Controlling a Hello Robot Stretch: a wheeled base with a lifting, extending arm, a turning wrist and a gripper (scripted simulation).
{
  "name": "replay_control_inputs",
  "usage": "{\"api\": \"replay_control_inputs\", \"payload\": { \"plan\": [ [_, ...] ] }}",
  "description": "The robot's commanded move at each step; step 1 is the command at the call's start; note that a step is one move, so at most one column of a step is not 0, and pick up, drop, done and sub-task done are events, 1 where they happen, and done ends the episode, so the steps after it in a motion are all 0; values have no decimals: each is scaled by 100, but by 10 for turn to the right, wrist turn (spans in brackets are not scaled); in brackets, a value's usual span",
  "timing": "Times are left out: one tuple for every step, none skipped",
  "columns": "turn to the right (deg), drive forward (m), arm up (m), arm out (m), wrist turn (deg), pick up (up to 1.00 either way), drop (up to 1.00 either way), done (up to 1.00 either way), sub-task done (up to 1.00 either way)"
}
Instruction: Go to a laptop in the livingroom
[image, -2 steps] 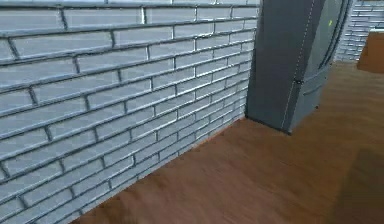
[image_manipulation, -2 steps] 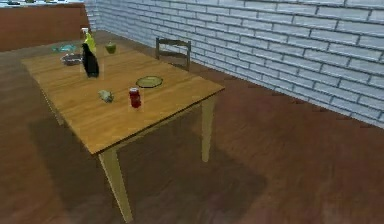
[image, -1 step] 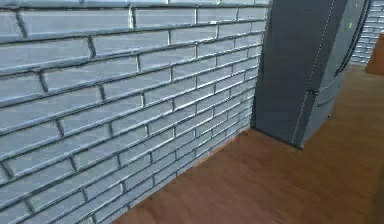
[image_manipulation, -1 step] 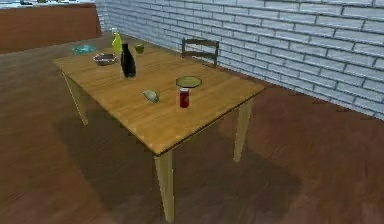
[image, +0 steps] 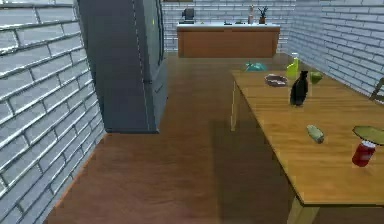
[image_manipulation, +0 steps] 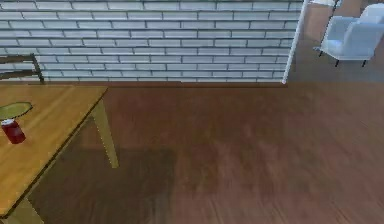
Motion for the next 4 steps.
{"api": "replay_control_inputs", "payload": {
  "plan": [
    [450, 0, 0, 0, 0, 0, 0, 0, 0],
    [420, 0, 0, 0, 0, 0, 0, 0, 0],
    [0, 100, 0, 0, 0, 0, 0, 0, 0],
    [0, 50, 0, 0, 0, 0, 0, 0, 0]
  ]
}}
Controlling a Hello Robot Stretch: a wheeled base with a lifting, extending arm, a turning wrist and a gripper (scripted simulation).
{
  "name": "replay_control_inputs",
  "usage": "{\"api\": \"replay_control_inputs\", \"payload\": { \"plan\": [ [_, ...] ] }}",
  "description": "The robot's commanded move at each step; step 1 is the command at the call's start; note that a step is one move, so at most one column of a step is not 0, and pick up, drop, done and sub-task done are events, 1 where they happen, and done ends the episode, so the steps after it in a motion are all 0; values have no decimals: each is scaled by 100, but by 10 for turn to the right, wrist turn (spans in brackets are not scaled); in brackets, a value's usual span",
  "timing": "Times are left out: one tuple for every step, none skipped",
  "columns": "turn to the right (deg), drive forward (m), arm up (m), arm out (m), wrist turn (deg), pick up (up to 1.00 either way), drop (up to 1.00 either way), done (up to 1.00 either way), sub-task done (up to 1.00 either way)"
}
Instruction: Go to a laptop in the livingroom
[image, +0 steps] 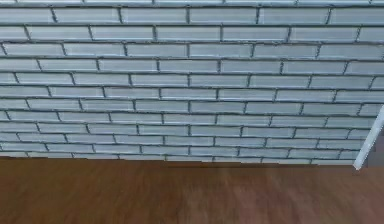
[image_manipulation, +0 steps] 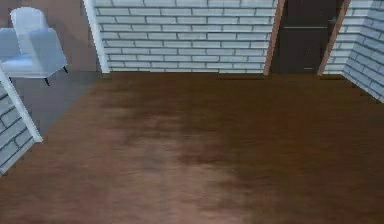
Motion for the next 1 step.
{"api": "replay_control_inputs", "payload": {
  "plan": [
    [-390, 0, 0, 0, 0, 0, 0, 0, 0]
  ]
}}
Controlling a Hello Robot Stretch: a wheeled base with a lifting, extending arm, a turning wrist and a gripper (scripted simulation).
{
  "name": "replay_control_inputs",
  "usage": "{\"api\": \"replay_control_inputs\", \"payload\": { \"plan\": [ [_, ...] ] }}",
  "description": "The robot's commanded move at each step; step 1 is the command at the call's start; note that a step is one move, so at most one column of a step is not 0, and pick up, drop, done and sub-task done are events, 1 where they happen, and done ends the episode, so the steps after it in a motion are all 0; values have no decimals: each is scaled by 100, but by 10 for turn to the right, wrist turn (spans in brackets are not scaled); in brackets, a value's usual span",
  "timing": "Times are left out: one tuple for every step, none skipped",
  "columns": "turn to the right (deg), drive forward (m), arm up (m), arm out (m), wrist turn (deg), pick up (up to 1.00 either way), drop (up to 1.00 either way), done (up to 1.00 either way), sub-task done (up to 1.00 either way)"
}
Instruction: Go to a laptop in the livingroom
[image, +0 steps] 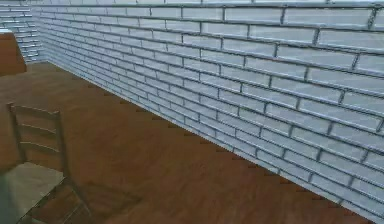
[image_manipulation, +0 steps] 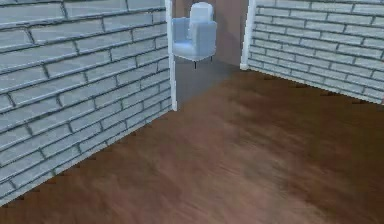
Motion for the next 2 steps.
{"api": "replay_control_inputs", "payload": {
  "plan": [
    [0, 100, 0, 0, 0, 0, 0, 0, 0],
    [-60, 0, 0, 0, 0, 0, 0, 0, 0]
  ]
}}
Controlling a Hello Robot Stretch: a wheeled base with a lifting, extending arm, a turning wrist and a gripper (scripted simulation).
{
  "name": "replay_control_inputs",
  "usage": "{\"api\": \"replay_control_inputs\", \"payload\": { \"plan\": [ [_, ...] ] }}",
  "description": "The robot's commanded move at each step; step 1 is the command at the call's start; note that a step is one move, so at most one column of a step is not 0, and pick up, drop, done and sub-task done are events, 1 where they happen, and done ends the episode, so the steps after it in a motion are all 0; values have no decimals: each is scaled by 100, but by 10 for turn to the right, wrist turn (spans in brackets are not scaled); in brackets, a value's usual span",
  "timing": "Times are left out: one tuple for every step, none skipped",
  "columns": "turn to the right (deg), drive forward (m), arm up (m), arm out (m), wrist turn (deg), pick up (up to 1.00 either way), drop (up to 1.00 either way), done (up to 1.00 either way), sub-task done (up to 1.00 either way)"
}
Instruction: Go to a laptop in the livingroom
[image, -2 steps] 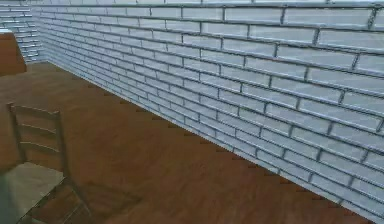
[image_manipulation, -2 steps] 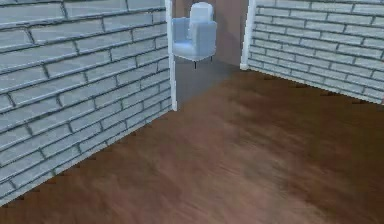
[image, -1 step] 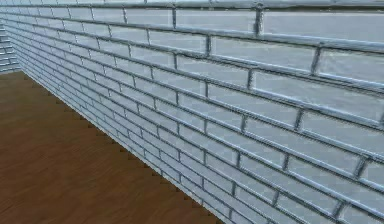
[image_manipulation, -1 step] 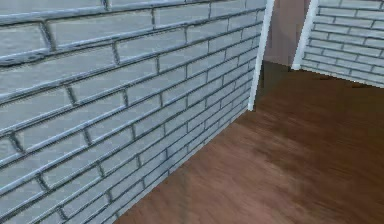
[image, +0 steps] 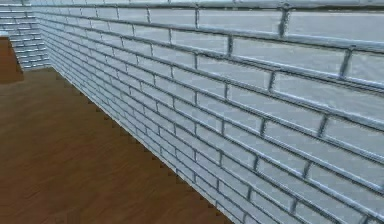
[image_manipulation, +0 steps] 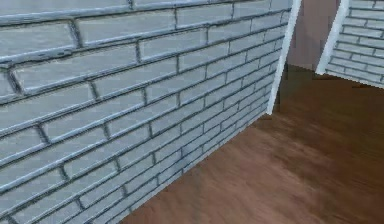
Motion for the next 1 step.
{"api": "replay_control_inputs", "payload": {
  "plan": [
    [0, 40, 0, 0, 0, 0, 0, 0, 0]
  ]
}}
